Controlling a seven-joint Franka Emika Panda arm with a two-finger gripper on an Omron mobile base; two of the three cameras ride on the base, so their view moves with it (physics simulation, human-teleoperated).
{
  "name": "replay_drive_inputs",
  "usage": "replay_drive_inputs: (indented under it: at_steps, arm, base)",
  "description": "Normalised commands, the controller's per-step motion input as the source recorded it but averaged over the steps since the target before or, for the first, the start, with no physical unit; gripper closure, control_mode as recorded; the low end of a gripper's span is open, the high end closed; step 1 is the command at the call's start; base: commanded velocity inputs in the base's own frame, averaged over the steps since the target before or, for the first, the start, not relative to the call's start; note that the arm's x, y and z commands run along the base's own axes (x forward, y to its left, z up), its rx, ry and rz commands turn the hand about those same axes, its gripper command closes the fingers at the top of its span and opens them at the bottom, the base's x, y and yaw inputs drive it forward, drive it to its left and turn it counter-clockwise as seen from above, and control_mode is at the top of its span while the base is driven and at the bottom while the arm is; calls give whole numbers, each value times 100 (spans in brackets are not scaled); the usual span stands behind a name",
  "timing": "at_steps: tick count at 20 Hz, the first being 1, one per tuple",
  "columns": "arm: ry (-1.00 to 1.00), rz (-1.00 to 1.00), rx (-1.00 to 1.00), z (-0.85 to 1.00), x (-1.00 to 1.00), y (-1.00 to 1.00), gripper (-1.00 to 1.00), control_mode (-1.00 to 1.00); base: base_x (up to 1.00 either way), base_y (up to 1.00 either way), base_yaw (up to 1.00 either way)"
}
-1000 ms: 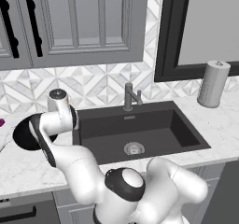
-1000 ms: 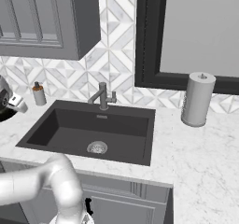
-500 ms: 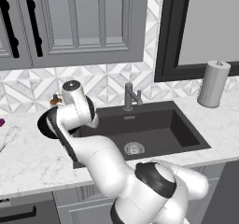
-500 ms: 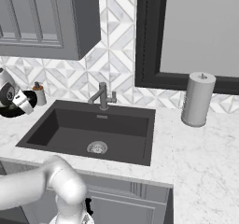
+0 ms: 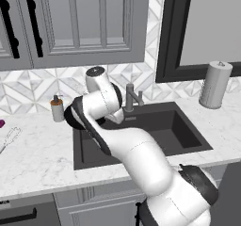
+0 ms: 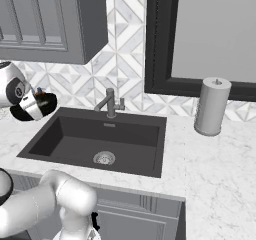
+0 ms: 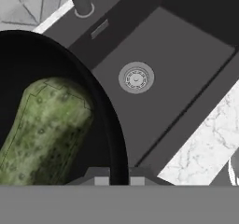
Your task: Pick the cucumber from the sink and place it in the bowl. Then pick the bowl and place it in the microwave. Then close the microwave door and press the start button.
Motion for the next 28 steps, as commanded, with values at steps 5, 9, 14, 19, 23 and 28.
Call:
replay_drive_inputs:
  at_steps: [5, 9, 14, 19, 23, 28]
  arm:
    - [-1, -18, 2, 35, -49, -100, 100, -100]
    - [-5, -14, 6, 29, -33, -100, 100, -100]
    - [-2, -11, 9, 31, -27, -96, 100, -100]
    - [0, -17, 3, 37, -24, -90, 100, -100]
    - [0, -7, 0, 45, -46, -36, 100, -100]
    - [0, -9, 0, 43, -34, -15, 100, -100]
  base:
    - [0, 0, 0]
    - [0, 0, 0]
    - [0, 0, 0]
    - [0, 0, 0]
    - [0, 0, 0]
    - [0, 0, 0]
